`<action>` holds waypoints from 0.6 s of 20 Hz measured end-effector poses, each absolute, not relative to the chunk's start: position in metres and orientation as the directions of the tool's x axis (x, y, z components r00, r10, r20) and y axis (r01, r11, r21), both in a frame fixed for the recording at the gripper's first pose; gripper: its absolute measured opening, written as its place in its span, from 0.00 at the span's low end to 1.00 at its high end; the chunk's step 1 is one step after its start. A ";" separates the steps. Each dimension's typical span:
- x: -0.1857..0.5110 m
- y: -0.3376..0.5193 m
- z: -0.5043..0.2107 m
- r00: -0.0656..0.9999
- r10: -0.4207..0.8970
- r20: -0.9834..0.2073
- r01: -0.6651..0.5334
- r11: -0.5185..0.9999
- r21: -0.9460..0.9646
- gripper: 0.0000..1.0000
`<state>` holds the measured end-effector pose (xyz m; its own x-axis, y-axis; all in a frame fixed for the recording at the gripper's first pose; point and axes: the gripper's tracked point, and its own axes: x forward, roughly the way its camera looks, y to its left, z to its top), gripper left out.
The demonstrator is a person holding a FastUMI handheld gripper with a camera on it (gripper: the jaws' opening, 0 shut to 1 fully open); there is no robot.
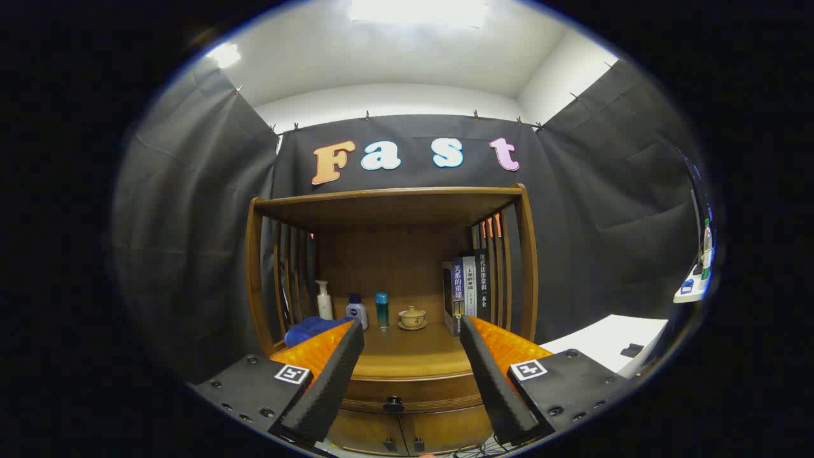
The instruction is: Pull open the drawer, take out the items inside it, and place them on the countertop above the cabinet.
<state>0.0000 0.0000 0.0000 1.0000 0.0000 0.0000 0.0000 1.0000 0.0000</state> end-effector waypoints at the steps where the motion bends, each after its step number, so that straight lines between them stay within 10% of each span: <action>1: 0.000 0.000 0.001 1.000 0.000 0.003 0.000 1.000 0.001 0.99; 12: -0.001 0.006 -0.001 1.000 0.021 -0.003 -0.021 1.000 -0.007 0.99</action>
